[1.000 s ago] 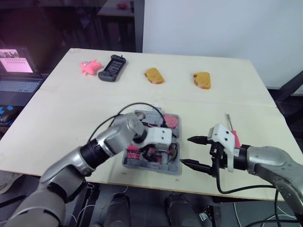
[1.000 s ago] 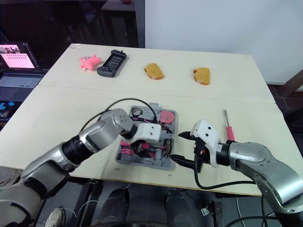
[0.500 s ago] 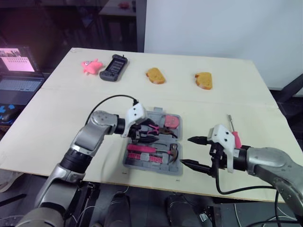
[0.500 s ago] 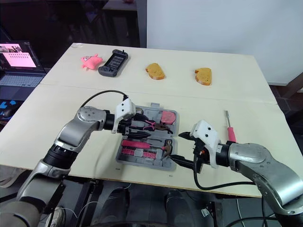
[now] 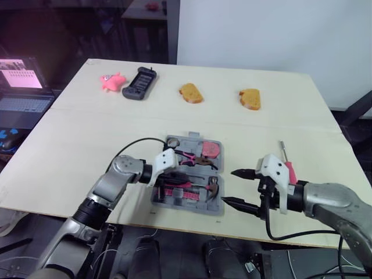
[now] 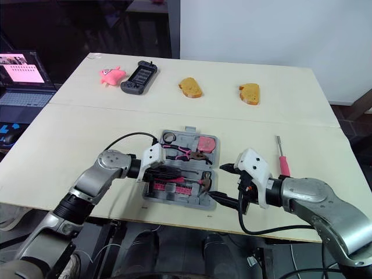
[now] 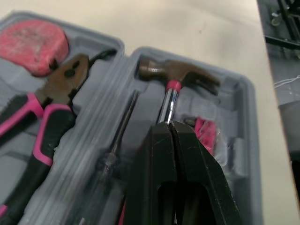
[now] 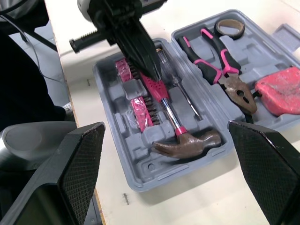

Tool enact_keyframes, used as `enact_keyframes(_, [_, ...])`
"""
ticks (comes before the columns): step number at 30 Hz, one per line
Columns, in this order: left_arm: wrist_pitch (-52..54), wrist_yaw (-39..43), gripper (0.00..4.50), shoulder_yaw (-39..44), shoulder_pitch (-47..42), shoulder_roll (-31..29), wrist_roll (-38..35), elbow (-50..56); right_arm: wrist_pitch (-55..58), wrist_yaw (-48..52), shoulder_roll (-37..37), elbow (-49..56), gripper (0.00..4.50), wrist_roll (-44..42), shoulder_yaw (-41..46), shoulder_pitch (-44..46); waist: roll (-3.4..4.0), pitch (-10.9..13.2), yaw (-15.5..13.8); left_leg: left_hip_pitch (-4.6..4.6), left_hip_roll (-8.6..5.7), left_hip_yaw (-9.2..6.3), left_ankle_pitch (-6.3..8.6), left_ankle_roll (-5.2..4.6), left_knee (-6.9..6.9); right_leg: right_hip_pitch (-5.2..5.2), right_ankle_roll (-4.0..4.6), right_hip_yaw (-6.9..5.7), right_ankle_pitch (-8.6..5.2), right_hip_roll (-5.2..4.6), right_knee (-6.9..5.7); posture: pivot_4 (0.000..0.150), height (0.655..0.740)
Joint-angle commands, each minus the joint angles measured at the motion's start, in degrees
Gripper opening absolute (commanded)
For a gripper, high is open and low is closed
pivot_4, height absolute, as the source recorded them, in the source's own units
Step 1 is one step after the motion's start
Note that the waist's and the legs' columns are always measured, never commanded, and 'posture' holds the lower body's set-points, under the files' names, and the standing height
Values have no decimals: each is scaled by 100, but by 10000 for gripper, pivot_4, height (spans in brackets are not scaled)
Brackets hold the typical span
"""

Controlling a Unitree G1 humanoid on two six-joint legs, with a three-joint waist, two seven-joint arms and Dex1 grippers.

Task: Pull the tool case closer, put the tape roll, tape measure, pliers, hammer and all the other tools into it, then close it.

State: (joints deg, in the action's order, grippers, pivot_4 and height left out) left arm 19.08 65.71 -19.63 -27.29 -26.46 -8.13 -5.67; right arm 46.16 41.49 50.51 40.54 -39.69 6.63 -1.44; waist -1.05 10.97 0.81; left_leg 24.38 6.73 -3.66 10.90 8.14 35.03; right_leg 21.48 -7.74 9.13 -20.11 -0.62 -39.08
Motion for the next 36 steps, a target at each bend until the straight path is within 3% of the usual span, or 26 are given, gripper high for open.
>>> enact_keyframes(1, [-243, -53, 498, -106, -95, 79, 131, -72, 14, -24, 37, 248, 45000, -105, 211, 4, 0, 0, 2, 0, 0, 0, 0, 0, 0, 0, 0, 0, 0, 0, 0, 1500, 7395])
enact_keyframes(14, [-113, -415, 498, -402, -290, 123, 745, -715, 152, -73, 51, 309, 45000, -188, 276, -15, 0, 0, 20, -1, 0, 0, 0, 0, -2, 0, 0, 0, 0, 0, 1, 1500, 7395])
enact_keyframes(21, [-302, -188, 498, -732, -229, -147, 1063, -542, 169, -60, 92, 281, 45000, -169, 271, -15, 1, -1, 35, -3, 0, 0, 0, 0, -4, 0, 0, 0, 0, 0, 1, 1500, 7395])
enact_keyframes(30, [-309, -199, 498, -48, -198, 276, 213, -87, 164, -70, 84, 278, 45000, -129, 204, 7, 0, 0, 9, 1, 0, 0, 0, 0, -5, 3, 1, 1, -1, 0, 2, 1500, 7395])
enact_keyframes(36, [-303, -146, 498, -162, -83, 124, 318, -119, 157, -62, 63, 278, 45000, -143, 185, 29, -1, 0, 33, 2, 0, 1, 0, 0, -6, 6, 1, 1, -1, 0, 2, 1500, 7395])
